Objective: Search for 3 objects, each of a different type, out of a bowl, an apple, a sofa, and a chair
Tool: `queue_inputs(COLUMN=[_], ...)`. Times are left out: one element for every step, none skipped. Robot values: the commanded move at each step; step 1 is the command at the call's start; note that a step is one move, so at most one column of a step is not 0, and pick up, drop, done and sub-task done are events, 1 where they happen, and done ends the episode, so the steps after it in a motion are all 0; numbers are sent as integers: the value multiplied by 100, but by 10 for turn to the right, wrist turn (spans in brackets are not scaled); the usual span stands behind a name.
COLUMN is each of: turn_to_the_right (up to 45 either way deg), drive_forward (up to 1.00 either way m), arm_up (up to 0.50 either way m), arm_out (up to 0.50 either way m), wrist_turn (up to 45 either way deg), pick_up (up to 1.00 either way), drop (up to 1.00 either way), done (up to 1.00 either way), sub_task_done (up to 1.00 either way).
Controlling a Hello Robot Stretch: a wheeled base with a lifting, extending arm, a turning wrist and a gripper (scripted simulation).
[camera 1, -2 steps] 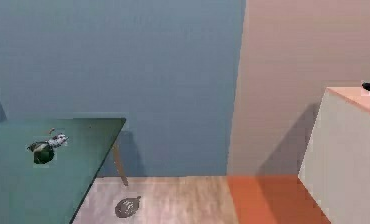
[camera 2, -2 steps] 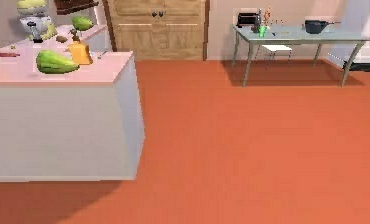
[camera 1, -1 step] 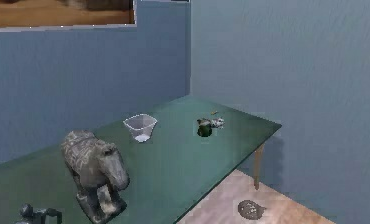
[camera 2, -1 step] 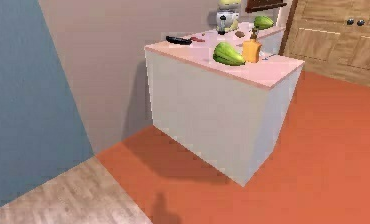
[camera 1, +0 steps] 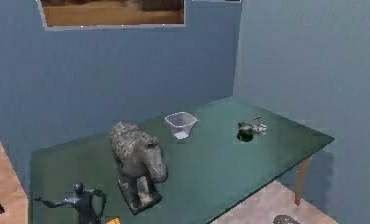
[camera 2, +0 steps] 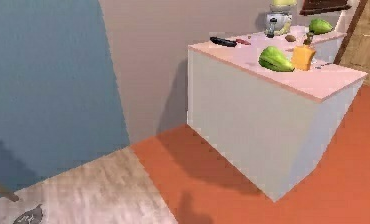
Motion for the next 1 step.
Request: queue_inputs(turn_to_the_right=[0], drive_forward=[0], arm_up=[0], arm_out=[0], wrist_turn=[0], pick_up=[0], drop=[0], done=[100], sub_task_done=[0])
